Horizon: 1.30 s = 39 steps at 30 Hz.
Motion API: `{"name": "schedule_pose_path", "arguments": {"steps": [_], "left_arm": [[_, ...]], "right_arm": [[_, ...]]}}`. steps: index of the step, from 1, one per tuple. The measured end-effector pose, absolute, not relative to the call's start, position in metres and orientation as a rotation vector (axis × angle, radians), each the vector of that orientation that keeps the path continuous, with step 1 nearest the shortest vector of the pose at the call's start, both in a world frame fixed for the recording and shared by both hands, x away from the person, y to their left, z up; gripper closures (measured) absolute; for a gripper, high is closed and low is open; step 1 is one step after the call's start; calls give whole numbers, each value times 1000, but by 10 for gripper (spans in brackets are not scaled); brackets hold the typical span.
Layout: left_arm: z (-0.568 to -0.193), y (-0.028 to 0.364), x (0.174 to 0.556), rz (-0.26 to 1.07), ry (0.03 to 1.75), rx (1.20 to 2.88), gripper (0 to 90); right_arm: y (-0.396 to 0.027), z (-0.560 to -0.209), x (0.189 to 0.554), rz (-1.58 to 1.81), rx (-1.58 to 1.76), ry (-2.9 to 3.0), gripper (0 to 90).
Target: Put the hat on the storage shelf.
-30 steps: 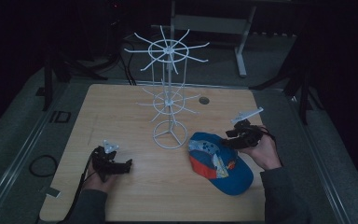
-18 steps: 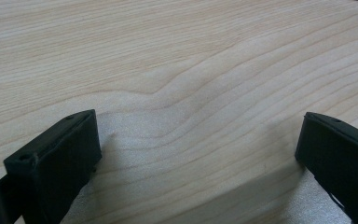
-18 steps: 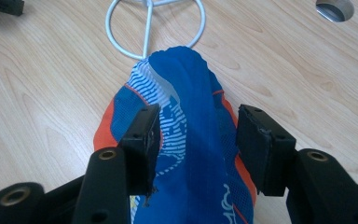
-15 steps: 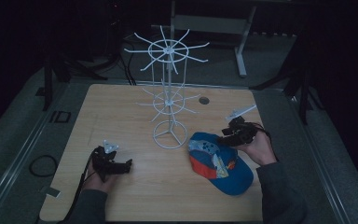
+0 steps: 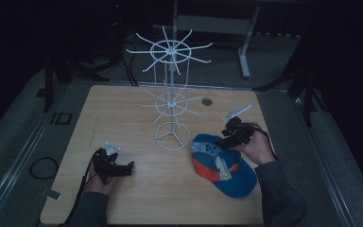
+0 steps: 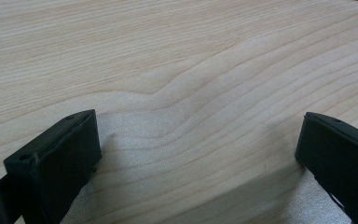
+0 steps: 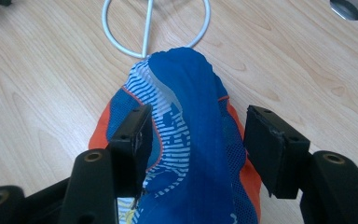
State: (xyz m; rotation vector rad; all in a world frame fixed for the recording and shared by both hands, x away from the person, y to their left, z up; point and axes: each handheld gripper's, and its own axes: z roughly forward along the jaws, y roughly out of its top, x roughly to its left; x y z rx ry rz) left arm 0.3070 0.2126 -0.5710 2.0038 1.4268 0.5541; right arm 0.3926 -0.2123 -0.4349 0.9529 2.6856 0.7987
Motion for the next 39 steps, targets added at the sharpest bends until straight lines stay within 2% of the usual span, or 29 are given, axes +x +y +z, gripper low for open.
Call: {"name": "schedule_pose_path", "arguments": {"steps": [39], "left_arm": [[-571, 213, 307, 553, 1426, 2008, 1]], "right_arm": [[-202, -465, 412, 695, 979, 2760, 325]]}}
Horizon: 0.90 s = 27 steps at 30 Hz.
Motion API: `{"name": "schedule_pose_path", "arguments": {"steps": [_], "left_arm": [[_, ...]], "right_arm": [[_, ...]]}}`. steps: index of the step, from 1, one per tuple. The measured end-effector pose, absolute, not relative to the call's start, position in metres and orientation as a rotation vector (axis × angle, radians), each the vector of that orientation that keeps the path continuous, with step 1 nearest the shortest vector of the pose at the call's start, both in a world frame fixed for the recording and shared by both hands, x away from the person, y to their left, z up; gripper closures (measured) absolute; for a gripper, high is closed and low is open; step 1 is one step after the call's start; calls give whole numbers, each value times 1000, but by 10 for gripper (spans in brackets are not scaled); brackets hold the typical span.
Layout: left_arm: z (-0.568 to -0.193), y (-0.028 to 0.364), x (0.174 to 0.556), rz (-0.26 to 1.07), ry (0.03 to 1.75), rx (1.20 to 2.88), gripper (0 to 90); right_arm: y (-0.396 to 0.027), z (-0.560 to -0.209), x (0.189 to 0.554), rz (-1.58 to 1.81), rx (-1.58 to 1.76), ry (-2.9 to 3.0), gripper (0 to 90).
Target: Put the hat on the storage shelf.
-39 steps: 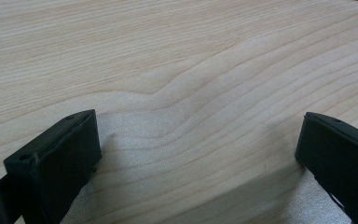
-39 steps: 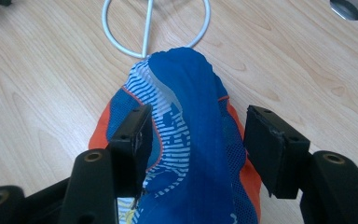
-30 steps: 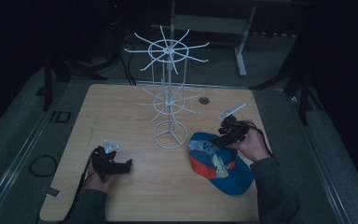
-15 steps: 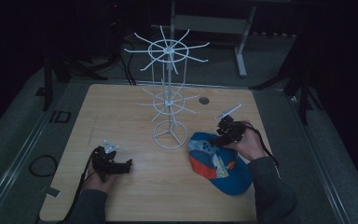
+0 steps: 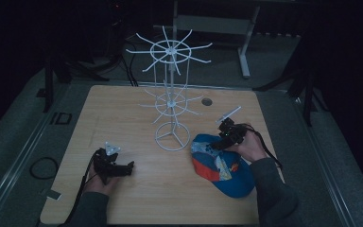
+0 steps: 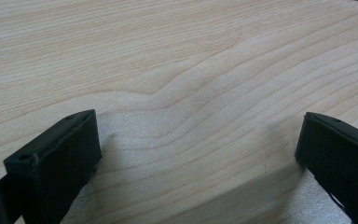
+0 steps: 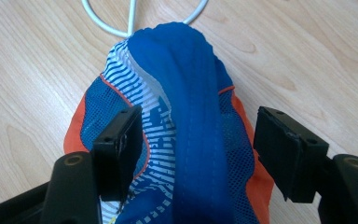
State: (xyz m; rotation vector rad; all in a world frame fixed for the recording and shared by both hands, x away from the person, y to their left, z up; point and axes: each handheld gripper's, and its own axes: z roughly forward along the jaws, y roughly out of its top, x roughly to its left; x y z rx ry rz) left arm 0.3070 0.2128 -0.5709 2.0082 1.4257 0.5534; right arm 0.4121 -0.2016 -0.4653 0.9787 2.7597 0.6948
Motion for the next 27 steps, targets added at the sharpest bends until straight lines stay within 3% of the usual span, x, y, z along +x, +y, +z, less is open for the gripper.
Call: {"name": "schedule_pose_path", "arguments": {"steps": [21, 26, 27], "left_arm": [[-571, 213, 307, 554, 1425, 2008, 1], [-571, 213, 307, 553, 1426, 2008, 1], [-571, 213, 307, 554, 1425, 2008, 0]], "right_arm": [[-191, -482, 430, 532, 996, 2857, 313], [-188, -488, 430, 477, 1002, 2885, 341], [-187, -490, 430, 450, 995, 2900, 384]]}}
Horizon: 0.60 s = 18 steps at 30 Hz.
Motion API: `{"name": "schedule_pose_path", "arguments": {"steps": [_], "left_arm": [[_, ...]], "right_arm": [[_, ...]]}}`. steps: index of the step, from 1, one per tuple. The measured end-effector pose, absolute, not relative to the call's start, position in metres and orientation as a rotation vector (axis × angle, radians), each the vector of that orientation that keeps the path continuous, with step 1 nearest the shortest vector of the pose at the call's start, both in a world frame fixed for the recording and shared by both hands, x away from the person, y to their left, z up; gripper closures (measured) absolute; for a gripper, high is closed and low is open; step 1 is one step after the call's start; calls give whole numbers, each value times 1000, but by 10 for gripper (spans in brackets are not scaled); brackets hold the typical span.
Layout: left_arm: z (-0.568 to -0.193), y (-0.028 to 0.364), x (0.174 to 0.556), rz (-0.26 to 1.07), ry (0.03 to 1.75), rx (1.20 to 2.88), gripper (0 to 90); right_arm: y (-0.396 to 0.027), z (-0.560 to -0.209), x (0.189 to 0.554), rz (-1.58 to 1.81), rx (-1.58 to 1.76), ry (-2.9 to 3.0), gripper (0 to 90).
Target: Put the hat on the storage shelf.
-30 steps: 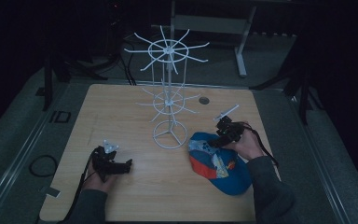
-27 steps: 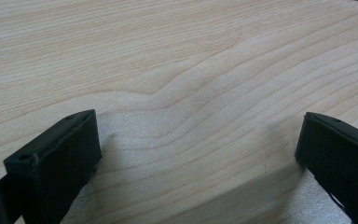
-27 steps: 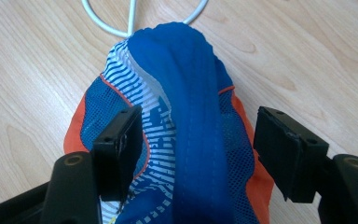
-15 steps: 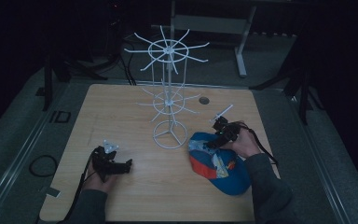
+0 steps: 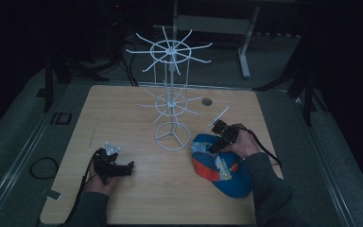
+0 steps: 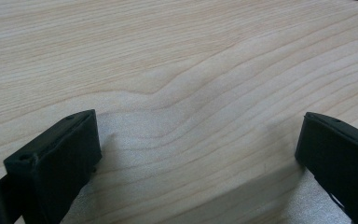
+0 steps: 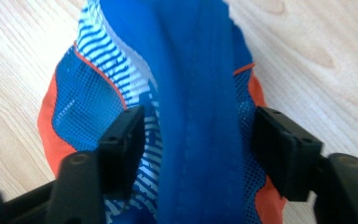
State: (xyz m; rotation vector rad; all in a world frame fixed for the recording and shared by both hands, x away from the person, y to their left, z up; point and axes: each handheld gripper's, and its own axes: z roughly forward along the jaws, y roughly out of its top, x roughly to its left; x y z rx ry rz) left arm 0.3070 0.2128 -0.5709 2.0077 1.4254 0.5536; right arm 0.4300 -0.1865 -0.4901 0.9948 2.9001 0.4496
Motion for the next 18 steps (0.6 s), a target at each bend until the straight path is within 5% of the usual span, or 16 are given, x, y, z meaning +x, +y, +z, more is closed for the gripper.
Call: {"name": "schedule_pose_path", "arguments": {"steps": [5, 11, 18], "left_arm": [[-571, 213, 307, 553, 1426, 2008, 1], [-571, 213, 307, 554, 1425, 2008, 1], [-571, 213, 307, 554, 1425, 2008, 0]], "right_arm": [[-185, -493, 429, 423, 975, 2930, 535], [-186, -491, 423, 455, 908, 2944, 849], [-199, -478, 411, 566, 901, 2889, 873]]}}
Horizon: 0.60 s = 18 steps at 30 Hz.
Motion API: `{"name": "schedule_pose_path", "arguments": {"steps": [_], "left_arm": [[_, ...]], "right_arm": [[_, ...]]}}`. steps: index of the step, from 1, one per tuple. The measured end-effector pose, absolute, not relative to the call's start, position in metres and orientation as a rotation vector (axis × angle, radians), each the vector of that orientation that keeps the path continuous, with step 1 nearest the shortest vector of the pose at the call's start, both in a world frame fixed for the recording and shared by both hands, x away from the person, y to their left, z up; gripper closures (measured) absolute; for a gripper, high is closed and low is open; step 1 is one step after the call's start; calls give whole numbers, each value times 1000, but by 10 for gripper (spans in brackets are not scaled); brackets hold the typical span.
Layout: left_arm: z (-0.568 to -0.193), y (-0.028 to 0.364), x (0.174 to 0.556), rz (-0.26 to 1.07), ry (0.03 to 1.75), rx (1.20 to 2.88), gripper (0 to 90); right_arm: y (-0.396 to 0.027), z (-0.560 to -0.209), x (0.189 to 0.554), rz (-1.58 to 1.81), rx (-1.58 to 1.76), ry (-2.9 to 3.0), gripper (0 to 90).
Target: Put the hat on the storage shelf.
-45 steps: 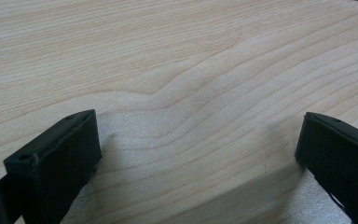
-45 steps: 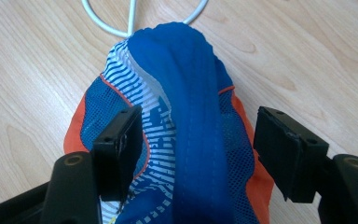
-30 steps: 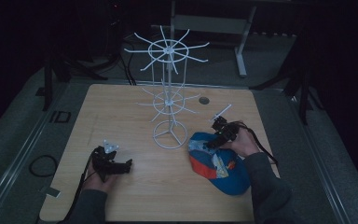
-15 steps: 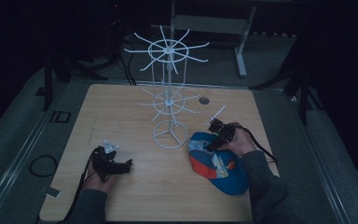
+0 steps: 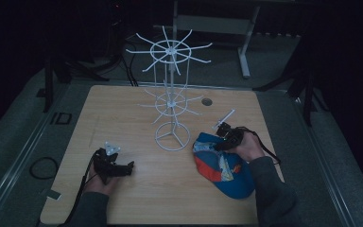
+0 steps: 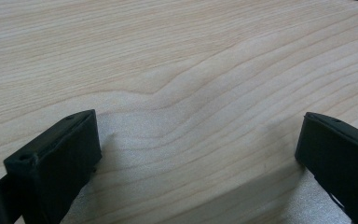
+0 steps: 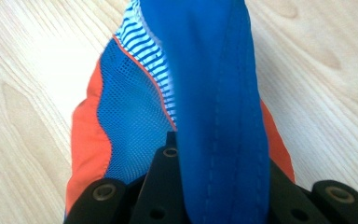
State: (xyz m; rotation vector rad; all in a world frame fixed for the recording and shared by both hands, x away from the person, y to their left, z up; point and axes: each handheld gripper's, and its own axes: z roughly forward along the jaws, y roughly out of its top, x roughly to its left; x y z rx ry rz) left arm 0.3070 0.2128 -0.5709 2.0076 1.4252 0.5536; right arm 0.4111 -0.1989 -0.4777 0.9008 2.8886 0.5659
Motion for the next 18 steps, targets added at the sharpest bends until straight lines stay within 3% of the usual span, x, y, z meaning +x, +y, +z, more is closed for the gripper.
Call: {"name": "schedule_pose_path", "arguments": {"steps": [18], "left_arm": [[-571, 213, 307, 555, 1424, 2008, 0]], "right_arm": [[-225, -441, 379, 917, 897, 2716, 873]]}}
